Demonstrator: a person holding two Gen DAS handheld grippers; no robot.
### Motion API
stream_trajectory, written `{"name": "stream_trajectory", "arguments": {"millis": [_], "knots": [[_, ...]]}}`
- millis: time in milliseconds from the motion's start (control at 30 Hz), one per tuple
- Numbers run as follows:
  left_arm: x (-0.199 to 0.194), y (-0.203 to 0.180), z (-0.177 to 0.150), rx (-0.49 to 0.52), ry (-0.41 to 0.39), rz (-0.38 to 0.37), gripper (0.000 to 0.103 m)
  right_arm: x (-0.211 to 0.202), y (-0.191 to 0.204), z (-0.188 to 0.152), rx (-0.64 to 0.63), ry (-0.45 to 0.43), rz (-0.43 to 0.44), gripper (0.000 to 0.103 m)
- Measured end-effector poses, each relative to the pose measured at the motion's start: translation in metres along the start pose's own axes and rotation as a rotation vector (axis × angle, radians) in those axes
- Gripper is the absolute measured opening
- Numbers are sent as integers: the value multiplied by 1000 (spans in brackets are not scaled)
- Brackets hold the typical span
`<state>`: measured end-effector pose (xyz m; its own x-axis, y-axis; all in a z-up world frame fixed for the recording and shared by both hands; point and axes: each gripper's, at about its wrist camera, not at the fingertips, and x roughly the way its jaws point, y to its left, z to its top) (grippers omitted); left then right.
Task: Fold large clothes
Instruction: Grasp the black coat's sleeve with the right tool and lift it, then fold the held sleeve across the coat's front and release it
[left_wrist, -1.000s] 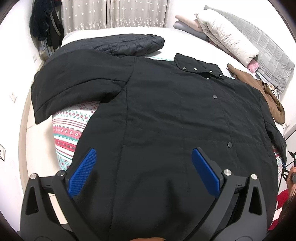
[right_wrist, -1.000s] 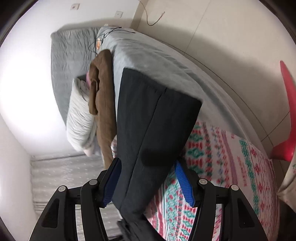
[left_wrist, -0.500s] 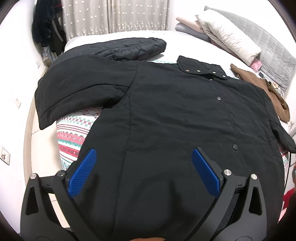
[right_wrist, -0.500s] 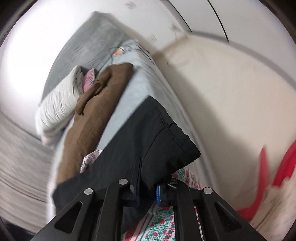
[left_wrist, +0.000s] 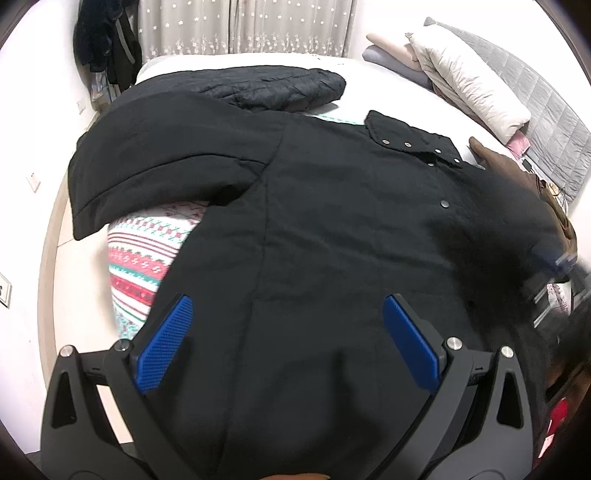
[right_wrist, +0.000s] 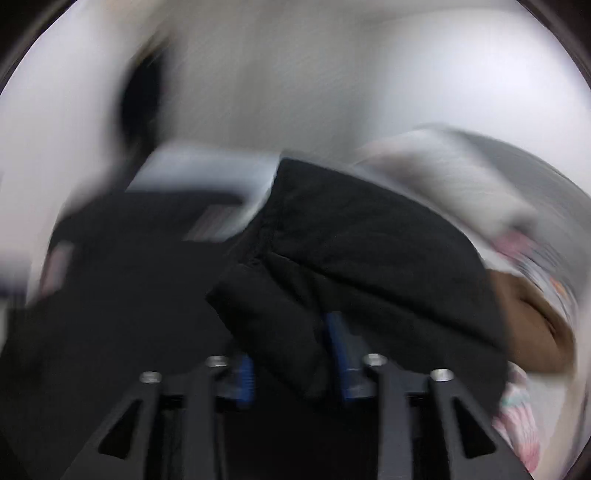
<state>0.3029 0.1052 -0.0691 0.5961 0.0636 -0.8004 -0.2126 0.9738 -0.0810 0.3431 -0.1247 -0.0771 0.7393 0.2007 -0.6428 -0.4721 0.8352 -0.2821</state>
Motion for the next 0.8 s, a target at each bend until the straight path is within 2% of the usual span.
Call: {"name": "stream_trajectory", "arguments": {"millis": [67,133,233,367,467,567,600,633,800], "knots": [[-2,9,0,-2,-7,17,102,26,42,-16,-173,102,22,49],[-2,20,0,-19,-3,22,102,39,50,-27,-192,151,21,49],[-1,36,1,-61,16,19,102,43,26,-34,-48,181,76,61],[-4,45,4,-96,25,-3,102,37,4,-46,81,191,124,63],[-6,44,7,-97,22,-20,102,48,16,-36,57,200,75,67],[-12,40,9,-81,11,-32,102,54,51,-32,-168,159,-151,67],[-13,40,10,-78,6,-31,102,53,62,-30,-224,140,-197,67],[-14,40,11,-77,1,-29,102,51,68,-28,-235,129,-203,67],[-15,54,17,-100,-4,-23,102,55,54,-23,-97,166,-97,66]]}}
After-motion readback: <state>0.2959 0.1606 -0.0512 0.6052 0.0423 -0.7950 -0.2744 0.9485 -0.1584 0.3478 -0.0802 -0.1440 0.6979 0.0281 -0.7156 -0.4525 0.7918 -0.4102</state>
